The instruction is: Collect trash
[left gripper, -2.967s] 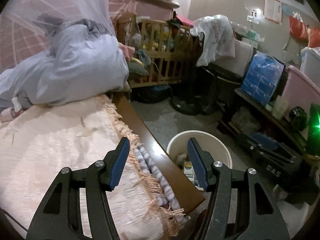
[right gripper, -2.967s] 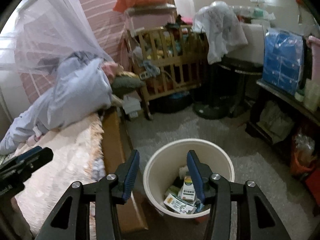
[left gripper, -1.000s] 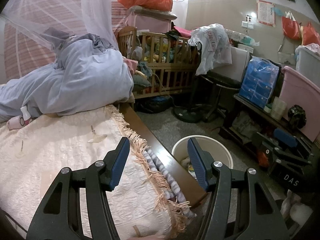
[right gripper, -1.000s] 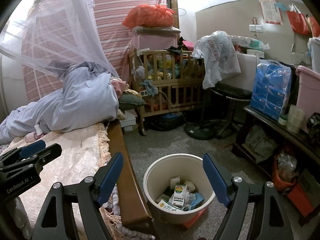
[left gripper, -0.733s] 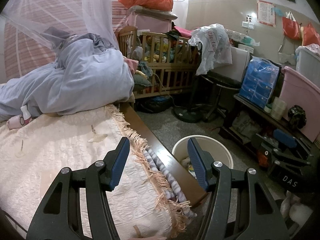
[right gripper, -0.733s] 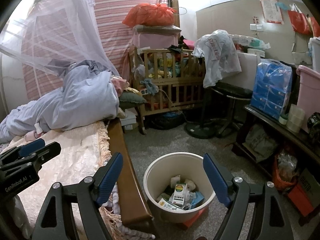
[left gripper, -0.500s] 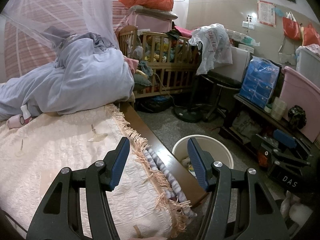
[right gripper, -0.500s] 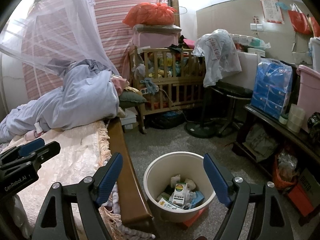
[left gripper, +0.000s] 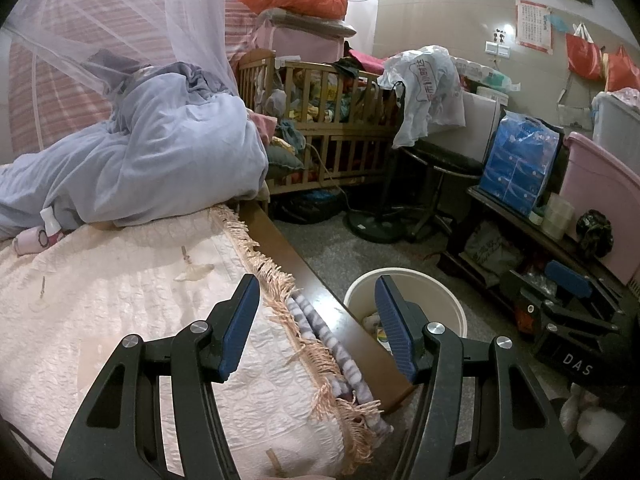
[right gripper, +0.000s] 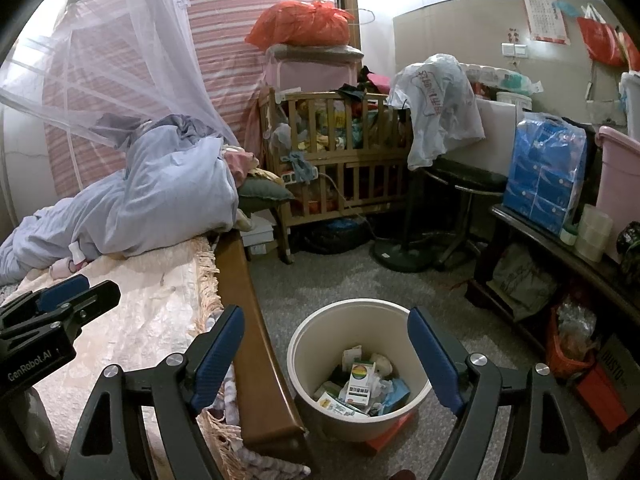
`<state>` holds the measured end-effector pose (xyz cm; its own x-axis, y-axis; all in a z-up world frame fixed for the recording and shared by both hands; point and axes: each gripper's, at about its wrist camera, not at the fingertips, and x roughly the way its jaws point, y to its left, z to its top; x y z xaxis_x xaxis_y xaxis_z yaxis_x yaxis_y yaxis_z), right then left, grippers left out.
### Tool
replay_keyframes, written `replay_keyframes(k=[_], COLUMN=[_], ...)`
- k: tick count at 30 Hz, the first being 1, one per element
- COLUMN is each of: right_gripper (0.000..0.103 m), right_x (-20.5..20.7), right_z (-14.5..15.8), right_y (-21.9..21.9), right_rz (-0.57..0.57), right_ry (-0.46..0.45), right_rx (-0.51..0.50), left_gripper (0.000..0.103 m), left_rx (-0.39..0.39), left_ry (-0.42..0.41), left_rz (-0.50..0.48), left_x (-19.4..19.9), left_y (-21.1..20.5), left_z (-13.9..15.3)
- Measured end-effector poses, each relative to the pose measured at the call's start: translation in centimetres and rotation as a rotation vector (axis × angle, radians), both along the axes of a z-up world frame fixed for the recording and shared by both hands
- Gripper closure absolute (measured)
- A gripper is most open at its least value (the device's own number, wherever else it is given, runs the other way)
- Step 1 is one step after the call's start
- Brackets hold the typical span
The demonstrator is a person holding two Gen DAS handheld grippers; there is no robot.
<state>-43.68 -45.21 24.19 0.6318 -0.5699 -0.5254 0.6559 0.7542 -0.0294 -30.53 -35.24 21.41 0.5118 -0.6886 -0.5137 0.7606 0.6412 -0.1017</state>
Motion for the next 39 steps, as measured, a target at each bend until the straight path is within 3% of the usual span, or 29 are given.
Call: replay_keyframes(k=[39], right_gripper=[0.021], right_x=[-0.1], right_z=[-1.6], right_y=[-0.8], right_rz=[0.009], right_ry=[0.029], right_rx=[0.022], left_gripper=[0.044], left_rx=[0.012], left_ry=[0.004], left_rz=[0.006], left_x=[-0.5], left_y=[0.1], left_z=[-1.6])
